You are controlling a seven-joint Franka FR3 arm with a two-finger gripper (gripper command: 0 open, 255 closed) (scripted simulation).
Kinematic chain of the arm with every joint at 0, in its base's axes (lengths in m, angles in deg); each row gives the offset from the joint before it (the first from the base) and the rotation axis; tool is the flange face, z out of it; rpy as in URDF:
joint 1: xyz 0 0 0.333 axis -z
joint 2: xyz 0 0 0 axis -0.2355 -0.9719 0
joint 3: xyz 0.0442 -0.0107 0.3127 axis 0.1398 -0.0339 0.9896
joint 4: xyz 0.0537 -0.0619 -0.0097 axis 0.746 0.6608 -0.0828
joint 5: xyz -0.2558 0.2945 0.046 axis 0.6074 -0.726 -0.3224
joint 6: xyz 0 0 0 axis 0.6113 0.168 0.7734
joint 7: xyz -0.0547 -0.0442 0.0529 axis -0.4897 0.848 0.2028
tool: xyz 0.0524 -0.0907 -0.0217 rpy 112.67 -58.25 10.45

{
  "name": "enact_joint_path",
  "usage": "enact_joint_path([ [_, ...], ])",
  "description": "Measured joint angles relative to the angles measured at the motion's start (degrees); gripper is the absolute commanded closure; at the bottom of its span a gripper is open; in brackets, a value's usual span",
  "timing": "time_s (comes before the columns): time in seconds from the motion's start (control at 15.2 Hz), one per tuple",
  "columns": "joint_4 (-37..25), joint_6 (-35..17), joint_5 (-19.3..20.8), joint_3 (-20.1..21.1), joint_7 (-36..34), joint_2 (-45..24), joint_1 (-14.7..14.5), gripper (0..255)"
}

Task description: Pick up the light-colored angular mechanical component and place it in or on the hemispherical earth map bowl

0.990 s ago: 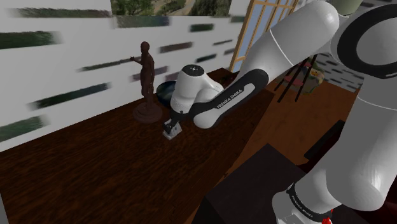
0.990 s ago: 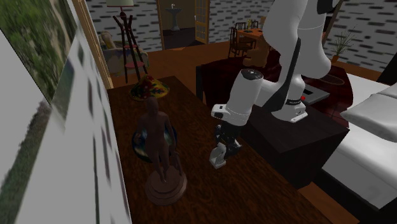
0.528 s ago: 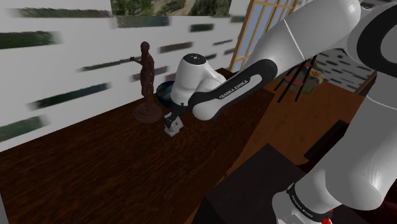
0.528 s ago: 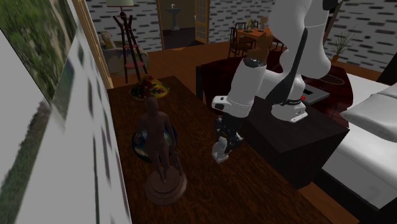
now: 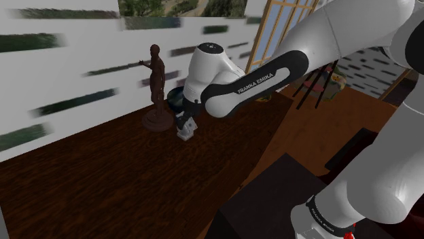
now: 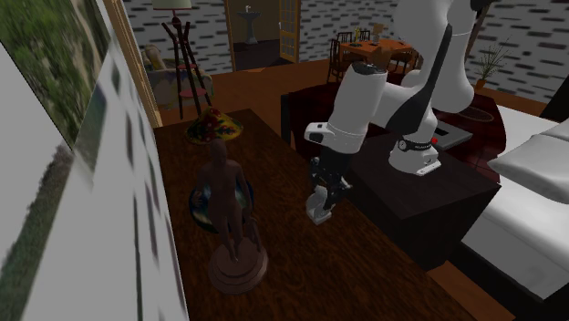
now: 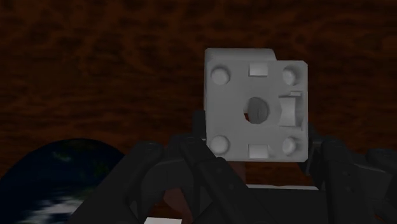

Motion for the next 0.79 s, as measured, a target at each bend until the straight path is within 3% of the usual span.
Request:
enact_joint_path([
  [0.79, -3.18, 8.57, -5.02, 0.91, 4.15, 6.01, 0.66, 255],
])
